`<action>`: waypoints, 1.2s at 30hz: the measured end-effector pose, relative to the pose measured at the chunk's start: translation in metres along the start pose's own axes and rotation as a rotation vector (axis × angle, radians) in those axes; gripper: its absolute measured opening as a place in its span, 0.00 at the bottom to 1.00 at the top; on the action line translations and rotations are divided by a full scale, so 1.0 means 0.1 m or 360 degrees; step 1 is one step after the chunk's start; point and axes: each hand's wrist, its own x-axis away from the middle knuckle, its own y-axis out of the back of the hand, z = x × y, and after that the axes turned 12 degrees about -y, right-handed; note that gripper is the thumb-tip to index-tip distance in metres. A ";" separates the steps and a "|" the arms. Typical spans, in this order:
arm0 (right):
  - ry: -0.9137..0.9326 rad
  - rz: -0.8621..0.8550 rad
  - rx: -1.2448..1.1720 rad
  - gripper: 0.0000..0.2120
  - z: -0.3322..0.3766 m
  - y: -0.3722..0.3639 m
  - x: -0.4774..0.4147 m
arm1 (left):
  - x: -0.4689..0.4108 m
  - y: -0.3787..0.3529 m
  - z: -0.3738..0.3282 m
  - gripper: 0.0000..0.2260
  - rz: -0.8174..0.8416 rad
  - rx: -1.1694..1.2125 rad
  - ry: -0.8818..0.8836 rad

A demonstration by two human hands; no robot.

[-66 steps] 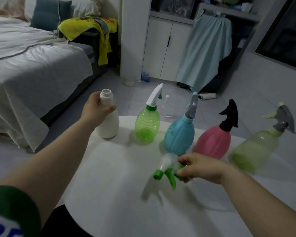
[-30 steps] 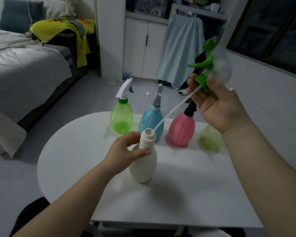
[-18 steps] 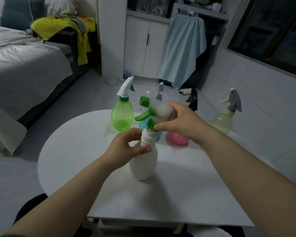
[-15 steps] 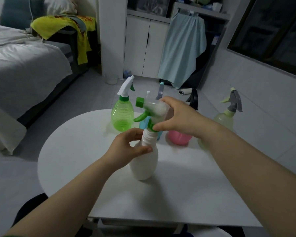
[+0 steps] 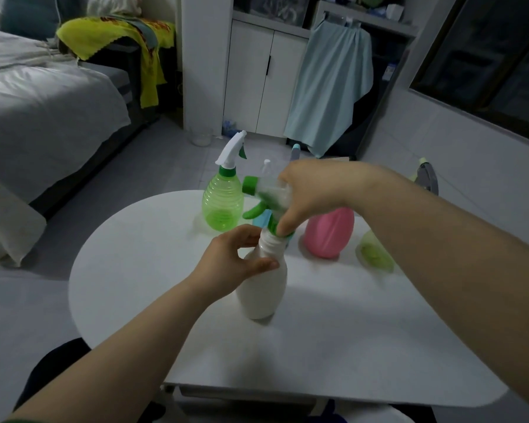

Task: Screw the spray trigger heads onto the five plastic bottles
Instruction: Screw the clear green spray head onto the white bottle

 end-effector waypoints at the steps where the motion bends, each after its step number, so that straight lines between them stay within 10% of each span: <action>1: -0.0028 -0.0020 -0.0030 0.17 -0.01 -0.03 0.00 | 0.00 0.00 0.00 0.16 -0.0015 -0.0004 0.0002; 8: 0.0060 0.0035 -0.0498 0.17 -0.09 -0.20 0.03 | 0.01 -0.07 0.01 0.15 -0.0044 -0.0048 0.0045; 13: 0.0031 0.0015 -0.0650 0.18 -0.11 -0.24 0.02 | 0.03 0.07 0.04 0.22 0.0428 0.0034 0.0151; 22: -0.0192 -0.0503 -0.0614 0.26 -0.14 -0.46 0.03 | 0.05 -0.21 0.06 0.25 0.0026 -0.0381 0.0155; 30: 0.0014 0.0003 -0.0956 0.23 -0.24 -0.33 0.04 | 0.00 -0.17 0.03 0.25 0.0137 -0.0437 0.0173; 36: -0.0011 -0.0227 -0.0907 0.29 -0.20 -0.40 -0.03 | 0.01 -0.17 0.01 0.26 0.0129 -0.0483 0.0177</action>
